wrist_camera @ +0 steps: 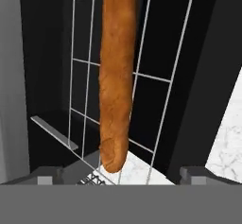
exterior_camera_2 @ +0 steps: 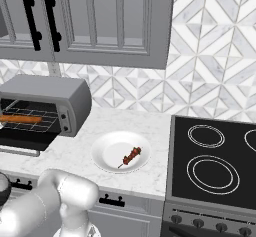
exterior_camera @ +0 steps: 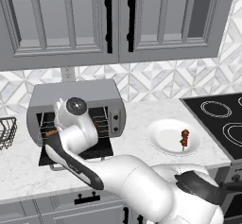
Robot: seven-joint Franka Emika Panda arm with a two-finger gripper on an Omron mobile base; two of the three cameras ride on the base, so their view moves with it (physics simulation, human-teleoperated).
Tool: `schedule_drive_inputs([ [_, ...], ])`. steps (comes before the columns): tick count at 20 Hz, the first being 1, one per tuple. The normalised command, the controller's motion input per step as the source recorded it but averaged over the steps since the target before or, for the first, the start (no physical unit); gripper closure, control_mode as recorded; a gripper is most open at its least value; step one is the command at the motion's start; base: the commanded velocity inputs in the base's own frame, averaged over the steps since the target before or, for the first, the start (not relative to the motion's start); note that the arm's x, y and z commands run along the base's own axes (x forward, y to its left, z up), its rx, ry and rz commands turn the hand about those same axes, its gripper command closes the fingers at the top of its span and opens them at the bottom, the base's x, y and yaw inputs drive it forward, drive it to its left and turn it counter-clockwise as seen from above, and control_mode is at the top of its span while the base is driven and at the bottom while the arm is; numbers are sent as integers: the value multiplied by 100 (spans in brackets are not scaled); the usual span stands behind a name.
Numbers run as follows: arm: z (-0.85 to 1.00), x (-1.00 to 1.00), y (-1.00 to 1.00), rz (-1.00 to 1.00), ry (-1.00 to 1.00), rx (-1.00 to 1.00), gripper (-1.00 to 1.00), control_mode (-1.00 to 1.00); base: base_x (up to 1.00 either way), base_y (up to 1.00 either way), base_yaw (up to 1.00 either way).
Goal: Pick up the kebab skewer and baguette bread, and place them inside the toaster oven. Close the toaster oven door and start by setting the timer.
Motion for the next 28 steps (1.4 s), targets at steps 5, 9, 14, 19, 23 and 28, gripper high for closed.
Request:
schedule_drive_inputs([
  [5,16,-83,-100,11,0,0,-100,-100,0,0,0],
  [9,8,-74,-100,18,0,-5,-100,-100,0,0,0],
  [14,8,-57,-100,21,0,-8,-100,-100,0,0,0],
  [19,0,-21,-100,17,0,-10,-100,-100,0,0,0],
  [23,8,-6,-100,14,0,-19,-100,-100,0,0,0],
  [28,4,1,-100,6,2,-24,-100,-100,0,0,0],
])
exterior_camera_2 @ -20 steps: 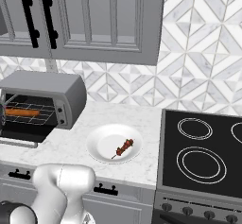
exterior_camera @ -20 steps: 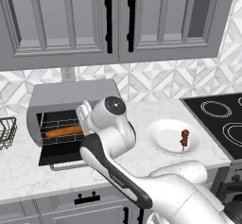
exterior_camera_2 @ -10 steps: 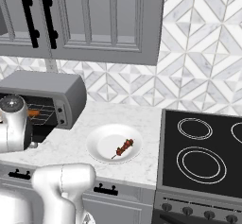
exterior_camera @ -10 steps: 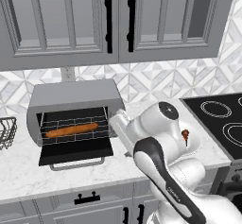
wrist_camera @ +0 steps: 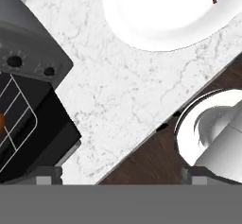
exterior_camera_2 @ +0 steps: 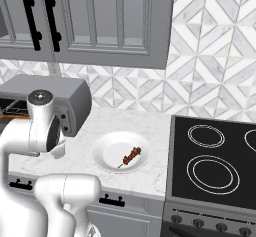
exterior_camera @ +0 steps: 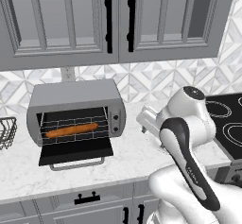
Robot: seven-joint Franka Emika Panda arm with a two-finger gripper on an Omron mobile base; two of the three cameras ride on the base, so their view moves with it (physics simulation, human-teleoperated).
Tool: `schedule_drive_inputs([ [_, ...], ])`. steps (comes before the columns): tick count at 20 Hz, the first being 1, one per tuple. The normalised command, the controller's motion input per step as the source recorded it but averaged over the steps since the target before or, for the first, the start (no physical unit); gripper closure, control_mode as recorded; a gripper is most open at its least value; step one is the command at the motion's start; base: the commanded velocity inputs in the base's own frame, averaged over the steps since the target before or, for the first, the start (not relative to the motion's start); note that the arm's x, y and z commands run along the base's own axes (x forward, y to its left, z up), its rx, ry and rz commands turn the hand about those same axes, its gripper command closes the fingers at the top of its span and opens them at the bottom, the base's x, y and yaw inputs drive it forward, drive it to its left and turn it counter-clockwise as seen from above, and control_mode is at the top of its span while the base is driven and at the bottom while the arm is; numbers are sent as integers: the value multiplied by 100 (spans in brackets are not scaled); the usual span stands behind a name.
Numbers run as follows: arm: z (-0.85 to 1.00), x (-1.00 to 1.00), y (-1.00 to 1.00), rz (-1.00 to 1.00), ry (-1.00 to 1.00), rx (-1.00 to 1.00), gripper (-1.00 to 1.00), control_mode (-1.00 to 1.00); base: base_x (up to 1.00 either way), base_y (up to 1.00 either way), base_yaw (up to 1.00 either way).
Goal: Pick up the kebab skewer and baguette bread, and place them inside the toaster oven. Close the toaster oven door and start by setting the timer.
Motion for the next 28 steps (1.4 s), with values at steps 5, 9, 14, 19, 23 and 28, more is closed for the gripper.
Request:
schedule_drive_inputs([
  [5,0,1,-100,7,1,-26,-100,-100,0,0,0],
  [9,-26,11,-100,10,1,-28,-100,-100,0,0,0],
  [14,-48,25,-94,15,1,-20,-100,-100,0,0,0],
  [19,-44,48,-41,1,10,-6,-100,-100,0,0,0],
  [23,-27,40,0,0,11,0,-100,-100,0,0,0],
  [28,-16,49,-21,0,14,-1,-100,-100,0,0,0],
])
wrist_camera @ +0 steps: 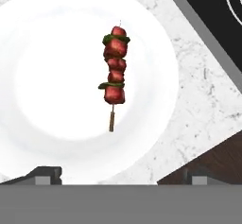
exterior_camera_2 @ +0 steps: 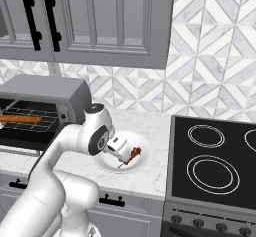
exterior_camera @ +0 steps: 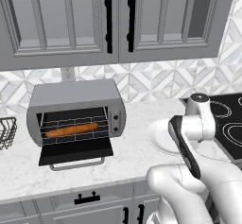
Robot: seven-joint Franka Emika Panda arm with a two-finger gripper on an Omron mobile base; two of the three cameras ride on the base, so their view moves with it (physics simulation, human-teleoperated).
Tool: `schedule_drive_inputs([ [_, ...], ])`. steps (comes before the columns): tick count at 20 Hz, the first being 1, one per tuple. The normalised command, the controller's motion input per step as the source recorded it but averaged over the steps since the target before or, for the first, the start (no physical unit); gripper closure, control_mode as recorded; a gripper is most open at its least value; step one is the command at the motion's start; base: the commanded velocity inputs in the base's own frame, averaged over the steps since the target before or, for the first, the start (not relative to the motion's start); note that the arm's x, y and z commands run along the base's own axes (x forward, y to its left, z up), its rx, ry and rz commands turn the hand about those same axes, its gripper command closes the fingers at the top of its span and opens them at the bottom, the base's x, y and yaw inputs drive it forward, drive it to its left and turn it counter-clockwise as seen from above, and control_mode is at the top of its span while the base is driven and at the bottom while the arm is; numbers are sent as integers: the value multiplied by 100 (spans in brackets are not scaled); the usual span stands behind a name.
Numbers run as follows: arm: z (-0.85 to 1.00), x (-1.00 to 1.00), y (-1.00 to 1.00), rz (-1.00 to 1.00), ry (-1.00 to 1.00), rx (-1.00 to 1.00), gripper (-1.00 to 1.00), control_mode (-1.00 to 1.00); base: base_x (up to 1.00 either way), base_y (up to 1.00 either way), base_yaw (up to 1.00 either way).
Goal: Pick up the kebab skewer and baguette bread, and place them inside the toaster oven. Close the toaster oven door and start by setting the timer.
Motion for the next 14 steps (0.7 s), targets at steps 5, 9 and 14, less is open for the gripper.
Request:
schedule_drive_inputs([
  [5,-29,46,-6,0,10,-1,-100,-100,0,0,0],
  [9,-22,30,-8,0,4,0,-100,-100,0,0,0],
  [14,-33,3,-30,0,0,0,-100,-100,0,0,0],
])
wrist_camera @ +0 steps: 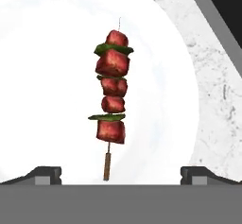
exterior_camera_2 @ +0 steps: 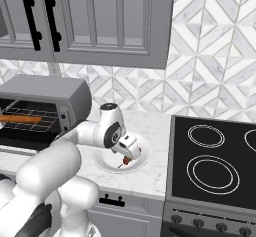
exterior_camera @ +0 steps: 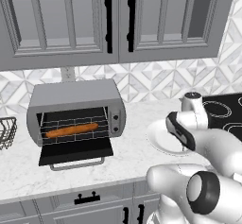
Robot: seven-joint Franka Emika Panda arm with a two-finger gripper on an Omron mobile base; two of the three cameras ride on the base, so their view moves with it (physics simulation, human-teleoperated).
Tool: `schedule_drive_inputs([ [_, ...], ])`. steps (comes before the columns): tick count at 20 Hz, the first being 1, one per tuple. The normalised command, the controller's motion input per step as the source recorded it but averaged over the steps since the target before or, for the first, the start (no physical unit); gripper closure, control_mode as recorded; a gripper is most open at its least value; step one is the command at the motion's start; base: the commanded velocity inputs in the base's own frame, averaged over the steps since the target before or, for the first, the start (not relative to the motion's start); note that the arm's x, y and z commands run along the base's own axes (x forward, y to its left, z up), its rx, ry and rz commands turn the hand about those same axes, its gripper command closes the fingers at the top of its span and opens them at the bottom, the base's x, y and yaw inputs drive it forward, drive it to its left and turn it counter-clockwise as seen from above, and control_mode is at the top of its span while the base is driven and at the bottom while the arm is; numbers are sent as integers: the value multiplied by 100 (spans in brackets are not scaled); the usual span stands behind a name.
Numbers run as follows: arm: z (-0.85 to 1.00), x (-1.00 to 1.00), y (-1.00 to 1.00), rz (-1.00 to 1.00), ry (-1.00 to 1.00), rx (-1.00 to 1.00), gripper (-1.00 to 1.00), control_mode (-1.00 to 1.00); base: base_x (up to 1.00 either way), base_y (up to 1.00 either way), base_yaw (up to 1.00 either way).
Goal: Pick up the kebab skewer and baguette bread, and place them inside the toaster oven. Close the toaster oven door and start by setting the timer.
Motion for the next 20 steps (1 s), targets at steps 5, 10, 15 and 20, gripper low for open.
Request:
schedule_drive_inputs([
  [5,-38,1,-10,0,0,0,-100,-100,0,0,0],
  [10,-20,25,-1,0,0,0,-100,-100,0,0,0],
  [15,-24,29,0,0,0,0,-100,-100,0,0,0],
  [20,-16,13,0,0,0,0,-100,-100,0,0,0],
])
